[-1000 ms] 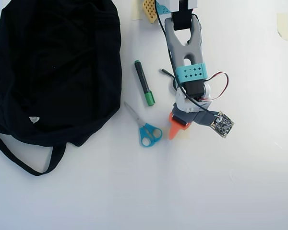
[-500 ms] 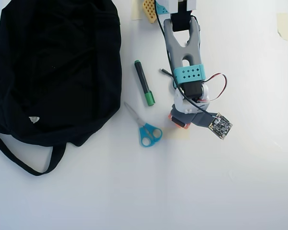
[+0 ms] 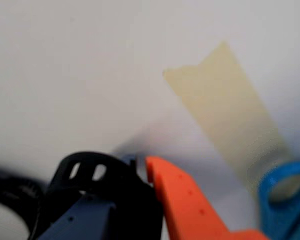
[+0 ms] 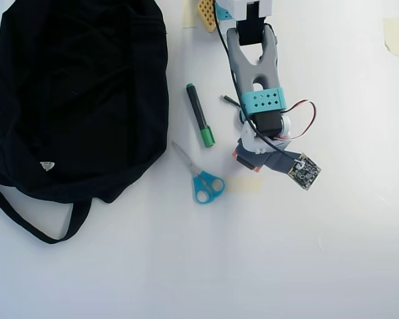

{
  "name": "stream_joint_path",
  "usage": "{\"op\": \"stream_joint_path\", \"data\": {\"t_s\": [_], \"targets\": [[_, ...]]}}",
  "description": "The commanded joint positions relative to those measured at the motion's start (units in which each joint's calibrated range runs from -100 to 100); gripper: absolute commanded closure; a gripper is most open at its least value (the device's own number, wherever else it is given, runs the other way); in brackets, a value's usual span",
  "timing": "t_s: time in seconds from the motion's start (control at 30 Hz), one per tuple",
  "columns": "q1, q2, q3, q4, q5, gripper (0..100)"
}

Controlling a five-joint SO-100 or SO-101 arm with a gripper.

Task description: Put the bike light into the black bag

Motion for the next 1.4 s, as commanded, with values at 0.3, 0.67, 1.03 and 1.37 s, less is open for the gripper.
{"op": "stream_joint_path", "data": {"t_s": [0.3, 0.67, 1.03, 1.37], "targets": [[-0.98, -1.72, -19.90, 17.17, -3.14, 98], [-1.80, -12.68, -19.63, 17.26, -15.20, 98], [1.34, -21.97, -14.15, 17.35, -21.86, 98], [5.83, -40.73, 10.20, 17.35, -23.96, 98]]}}
